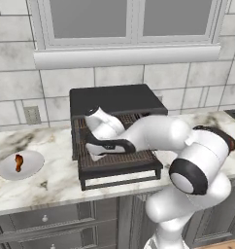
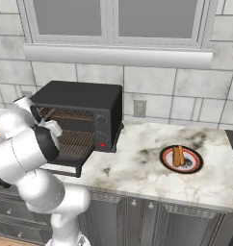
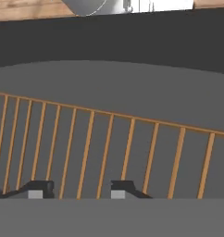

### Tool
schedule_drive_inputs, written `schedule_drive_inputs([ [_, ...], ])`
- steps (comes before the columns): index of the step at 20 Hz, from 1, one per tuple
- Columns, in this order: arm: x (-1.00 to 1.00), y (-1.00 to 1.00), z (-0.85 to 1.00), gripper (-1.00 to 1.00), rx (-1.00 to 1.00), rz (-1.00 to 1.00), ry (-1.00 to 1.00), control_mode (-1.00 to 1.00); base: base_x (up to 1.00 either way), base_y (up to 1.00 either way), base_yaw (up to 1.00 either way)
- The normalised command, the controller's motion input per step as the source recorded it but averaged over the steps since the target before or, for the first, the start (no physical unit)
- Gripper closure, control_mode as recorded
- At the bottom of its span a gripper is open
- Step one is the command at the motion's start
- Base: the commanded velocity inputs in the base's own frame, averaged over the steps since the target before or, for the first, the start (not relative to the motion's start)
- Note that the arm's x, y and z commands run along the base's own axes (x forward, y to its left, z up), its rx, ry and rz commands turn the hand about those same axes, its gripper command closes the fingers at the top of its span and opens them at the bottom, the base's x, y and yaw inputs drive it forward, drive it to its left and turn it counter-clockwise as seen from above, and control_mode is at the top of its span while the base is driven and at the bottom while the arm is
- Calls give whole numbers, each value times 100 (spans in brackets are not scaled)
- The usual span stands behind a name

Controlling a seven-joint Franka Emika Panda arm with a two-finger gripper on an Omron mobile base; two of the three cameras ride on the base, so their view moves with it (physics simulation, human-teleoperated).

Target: Open the toaster oven door. Place the hotdog bun on the top rack in the toaster oven and place the chicken drumstick on the bottom rack.

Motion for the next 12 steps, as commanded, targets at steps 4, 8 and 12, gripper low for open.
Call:
schedule_drive_inputs([
  [4,-99,0,16,-100,2,0,-4,-100,0,0,0],
  [8,-70,0,99,-100,15,6,-23,-100,0,0,0],
  [12,-50,0,94,-100,26,11,-12,-100,0,0,0],
])
